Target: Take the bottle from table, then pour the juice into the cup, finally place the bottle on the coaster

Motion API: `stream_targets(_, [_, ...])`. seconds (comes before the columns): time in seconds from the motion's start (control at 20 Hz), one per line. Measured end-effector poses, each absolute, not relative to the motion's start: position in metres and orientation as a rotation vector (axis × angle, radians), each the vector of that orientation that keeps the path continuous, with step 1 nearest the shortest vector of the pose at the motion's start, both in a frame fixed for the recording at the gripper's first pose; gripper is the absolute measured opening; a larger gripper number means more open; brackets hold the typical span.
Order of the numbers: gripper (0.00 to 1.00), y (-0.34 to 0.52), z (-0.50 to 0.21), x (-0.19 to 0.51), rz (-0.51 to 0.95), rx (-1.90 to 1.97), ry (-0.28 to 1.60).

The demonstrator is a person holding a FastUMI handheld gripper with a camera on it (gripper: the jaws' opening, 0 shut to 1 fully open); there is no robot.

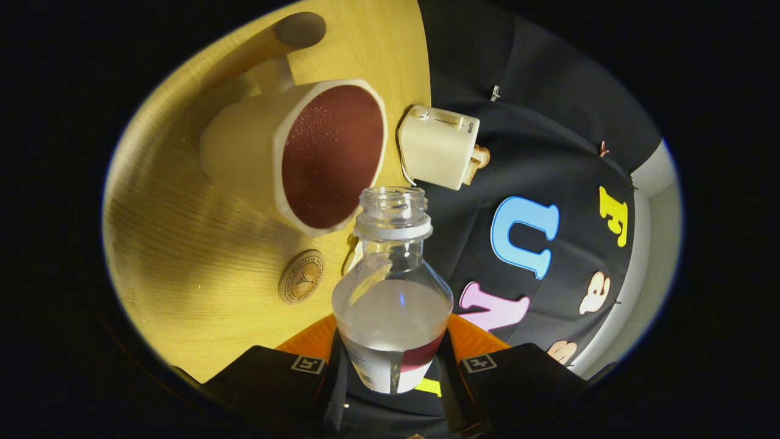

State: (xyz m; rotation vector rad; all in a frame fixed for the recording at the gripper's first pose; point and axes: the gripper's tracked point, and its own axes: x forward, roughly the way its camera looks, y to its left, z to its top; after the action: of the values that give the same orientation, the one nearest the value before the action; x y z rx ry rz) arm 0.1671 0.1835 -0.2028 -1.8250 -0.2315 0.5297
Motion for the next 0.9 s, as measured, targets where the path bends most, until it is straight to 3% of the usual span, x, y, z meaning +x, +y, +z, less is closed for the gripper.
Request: stream_targets(0.9, [0.66,0.197,-0.189,0.174,0.572,-2.001,-0.375])
